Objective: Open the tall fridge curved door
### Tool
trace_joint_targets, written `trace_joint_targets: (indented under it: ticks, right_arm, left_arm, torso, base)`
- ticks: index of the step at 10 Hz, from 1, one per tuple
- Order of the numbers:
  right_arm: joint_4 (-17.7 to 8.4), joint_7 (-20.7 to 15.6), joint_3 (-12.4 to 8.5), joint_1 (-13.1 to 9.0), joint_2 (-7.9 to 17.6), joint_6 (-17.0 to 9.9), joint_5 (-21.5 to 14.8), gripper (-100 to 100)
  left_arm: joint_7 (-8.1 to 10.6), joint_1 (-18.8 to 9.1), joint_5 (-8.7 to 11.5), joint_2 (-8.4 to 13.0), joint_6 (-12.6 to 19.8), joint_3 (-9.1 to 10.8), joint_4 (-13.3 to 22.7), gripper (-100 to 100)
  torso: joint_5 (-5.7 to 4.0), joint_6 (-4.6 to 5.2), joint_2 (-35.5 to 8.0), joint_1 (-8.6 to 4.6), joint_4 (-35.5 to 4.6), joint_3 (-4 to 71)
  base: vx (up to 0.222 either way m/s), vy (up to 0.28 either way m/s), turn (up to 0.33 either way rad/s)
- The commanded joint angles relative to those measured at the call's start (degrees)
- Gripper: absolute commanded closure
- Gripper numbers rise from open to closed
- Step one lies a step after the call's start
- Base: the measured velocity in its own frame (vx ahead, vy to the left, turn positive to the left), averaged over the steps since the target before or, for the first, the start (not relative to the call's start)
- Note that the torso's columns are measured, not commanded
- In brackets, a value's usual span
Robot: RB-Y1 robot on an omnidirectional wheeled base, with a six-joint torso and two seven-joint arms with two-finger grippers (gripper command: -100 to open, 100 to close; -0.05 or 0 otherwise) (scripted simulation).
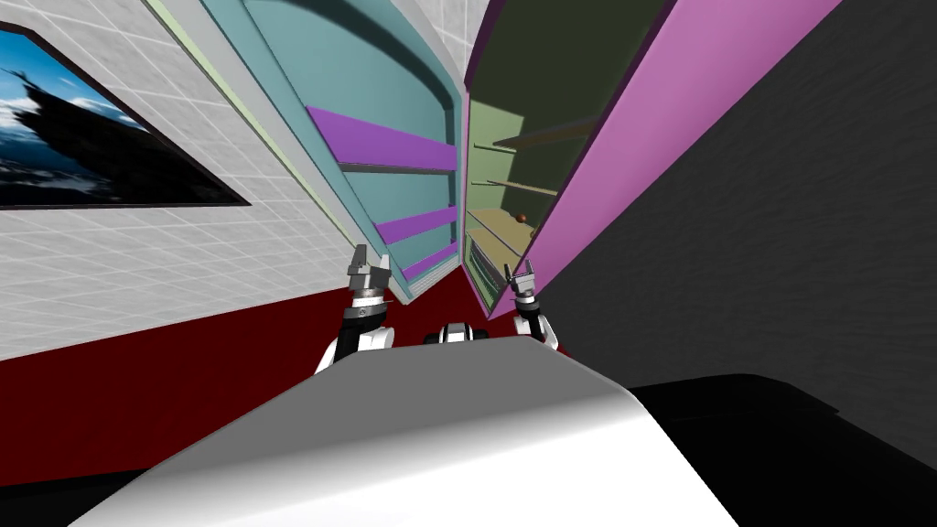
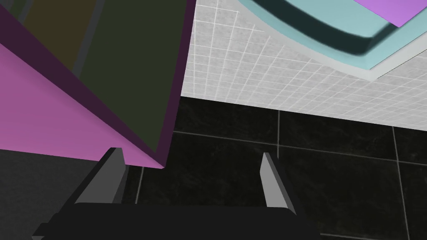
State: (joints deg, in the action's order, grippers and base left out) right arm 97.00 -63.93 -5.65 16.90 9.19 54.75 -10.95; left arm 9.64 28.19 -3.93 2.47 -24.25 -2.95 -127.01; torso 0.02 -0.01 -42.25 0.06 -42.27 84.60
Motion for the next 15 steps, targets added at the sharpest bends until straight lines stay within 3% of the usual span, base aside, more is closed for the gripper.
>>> trace_joint_targets:
  ticks: [1,3,4,6,7,9,10,11,12,14,15]
  right_arm:
    - [-3.01,-4.07,-0.6,-1.15,-0.08,1.22,-1.09,-100]
    - [-3.01,-6.17,-0.6,-1.15,-0.08,1.22,-1.09,-100]
    - [-5.63,-8.41,-1.1,-2.16,-0.21,2.14,-2.07,-100]
    - [-5.63,-10.44,-1.1,-2.16,-0.21,2.14,-2.07,-100]
    - [-8.31,-12.69,-1.6,-3.18,-0.37,3.03,-3.03,-100]
    - [-8.31,-14.66,-1.6,-3.18,-0.37,3.03,-3.03,-100]
    - [-11.01,-16.97,-2.09,-4.2,-0.57,3.88,-3.98,-100]
    - [-11.01,-18.49,-2.09,-4.2,-0.57,3.88,-3.98,-100]
    - [-13.5,-20.13,-2.58,-5.22,-0.8,4.7,-4.92,-100]
    - [-13.71,-22.91,-2.58,-5.22,-0.8,4.7,-4.92,-100]
    - [-16.4,-24.84,-3.05,-6.22,-1.04,5.49,-5.84,-100]
  left_arm:
    - [0.0,0.0,0.0,0.0,0.0,0.0,0.0,0]
    - [0.0,0.0,0.0,0.0,0.0,0.0,0.0,0]
    - [0.0,-0.01,0.0,0.0,0.0,0.0,0.0,0]
    - [0.0,0.0,0.0,0.0,0.0,0.0,0.0,0]
    - [0.0,0.0,0.0,0.0,0.0,0.0,0.0,0]
    - [0.0,0.0,0.0,0.0,0.0,0.0,0.0,0]
    - [0.0,0.0,0.0,0.01,0.0,0.0,0.0,0]
    - [0.0,0.0,0.0,0.0,0.0,0.0,0.0,0]
    - [0.0,0.0,0.0,0.0,0.0,0.0,0.0,0]
    - [0.0,0.0,0.0,0.0,0.0,0.0,0.0,0]
    - [0.0,-0.01,0.0,0.01,0.0,0.0,0.0,0]
  torso:
    - [-0.04,0.0,-0.1,-0.14,-0.03,-0.06]
    - [-0.01,0.01,-0.06,-0.02,-0.02,-0.04]
    - [-0.03,0.0,-0.06,-0.13,-0.02,-0.04]
    - [0.01,0.0,-0.02,0.01,-0.01,-0.02]
    - [-0.04,0.0,-0.02,-0.17,-0.01,-0.02]
    - [-0.01,0.01,-0.02,-0.05,-0.01,-0.01]
    - [-0.04,0.0,-0.06,-0.17,-0.02,-0.04]
    - [-0.01,0.02,-0.05,0.04,-0.02,-0.04]
    - [0.01,0.0,-0.05,-0.01,-0.02,-0.03]
    - [-0.02,0.0,0.0,-0.09,-0.01,-0.01]
    - [-0.06,0.01,-0.07,-0.23,-0.02,-0.04]
  base:
    - [0.019,0.078,-0.075]
    - [0.017,0.07,-0.04]
    - [0.016,0.093,-0.095]
    - [0.022,0.077,-0.023]
    - [0.027,0.084,-0.074]
    - [0.026,0.064,-0.039]
    - [0.022,0.101,-0.096]
    - [0.023,0.095,-0.059]
    - [0.03,0.107,-0.097]
    - [0.027,0.069,-0.017]
    - [0.021,0.077,-0.086]
